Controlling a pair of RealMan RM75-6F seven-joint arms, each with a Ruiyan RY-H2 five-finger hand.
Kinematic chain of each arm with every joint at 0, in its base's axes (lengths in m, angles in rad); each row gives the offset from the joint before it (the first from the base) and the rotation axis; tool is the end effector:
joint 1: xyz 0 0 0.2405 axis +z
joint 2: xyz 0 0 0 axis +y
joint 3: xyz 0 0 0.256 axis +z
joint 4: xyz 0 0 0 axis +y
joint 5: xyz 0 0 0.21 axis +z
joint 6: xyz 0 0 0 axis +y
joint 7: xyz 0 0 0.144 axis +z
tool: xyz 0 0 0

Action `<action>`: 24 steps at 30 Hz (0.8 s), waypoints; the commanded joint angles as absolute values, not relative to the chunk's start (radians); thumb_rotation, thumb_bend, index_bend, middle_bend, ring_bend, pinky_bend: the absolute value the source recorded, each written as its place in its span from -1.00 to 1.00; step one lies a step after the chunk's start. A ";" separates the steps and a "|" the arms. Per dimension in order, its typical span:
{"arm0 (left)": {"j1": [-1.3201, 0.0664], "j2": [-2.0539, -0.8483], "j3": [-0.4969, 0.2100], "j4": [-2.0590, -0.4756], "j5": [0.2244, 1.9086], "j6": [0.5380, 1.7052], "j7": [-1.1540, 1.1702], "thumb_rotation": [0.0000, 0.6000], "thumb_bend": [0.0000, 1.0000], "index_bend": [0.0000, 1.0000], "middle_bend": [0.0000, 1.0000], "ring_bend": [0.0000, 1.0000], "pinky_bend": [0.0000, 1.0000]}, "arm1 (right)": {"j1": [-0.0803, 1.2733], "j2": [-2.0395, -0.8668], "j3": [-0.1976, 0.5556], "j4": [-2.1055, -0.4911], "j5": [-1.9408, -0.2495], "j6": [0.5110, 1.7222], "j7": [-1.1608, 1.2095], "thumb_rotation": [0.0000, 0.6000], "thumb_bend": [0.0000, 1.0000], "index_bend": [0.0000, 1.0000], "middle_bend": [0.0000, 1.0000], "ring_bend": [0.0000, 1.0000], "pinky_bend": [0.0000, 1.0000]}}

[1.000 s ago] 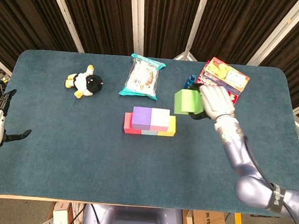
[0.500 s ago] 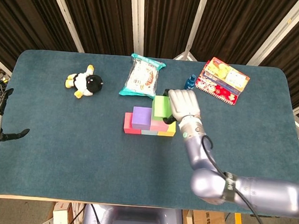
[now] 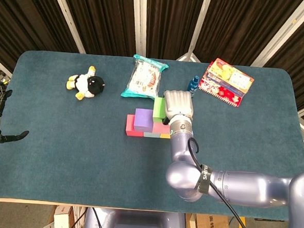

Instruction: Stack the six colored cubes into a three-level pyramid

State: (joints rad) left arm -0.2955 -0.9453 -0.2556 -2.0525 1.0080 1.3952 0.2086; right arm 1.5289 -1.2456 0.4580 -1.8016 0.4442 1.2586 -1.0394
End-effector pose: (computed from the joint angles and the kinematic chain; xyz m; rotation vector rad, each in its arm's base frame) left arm -0.2293 0.2554 0.1995 -1.1597 -1.0515 -0.9659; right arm 0.0528 -0.3915 0.0831 1.6173 -1.1136 0.5357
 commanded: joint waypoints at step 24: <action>-0.295 -0.930 -0.260 -2.058 1.002 1.389 0.182 1.00 -0.73 -0.98 -0.82 -0.97 -0.92 | 1.512 -1.326 0.527 -1.764 0.432 1.269 -1.101 1.00 -0.48 -0.11 0.06 0.02 -0.12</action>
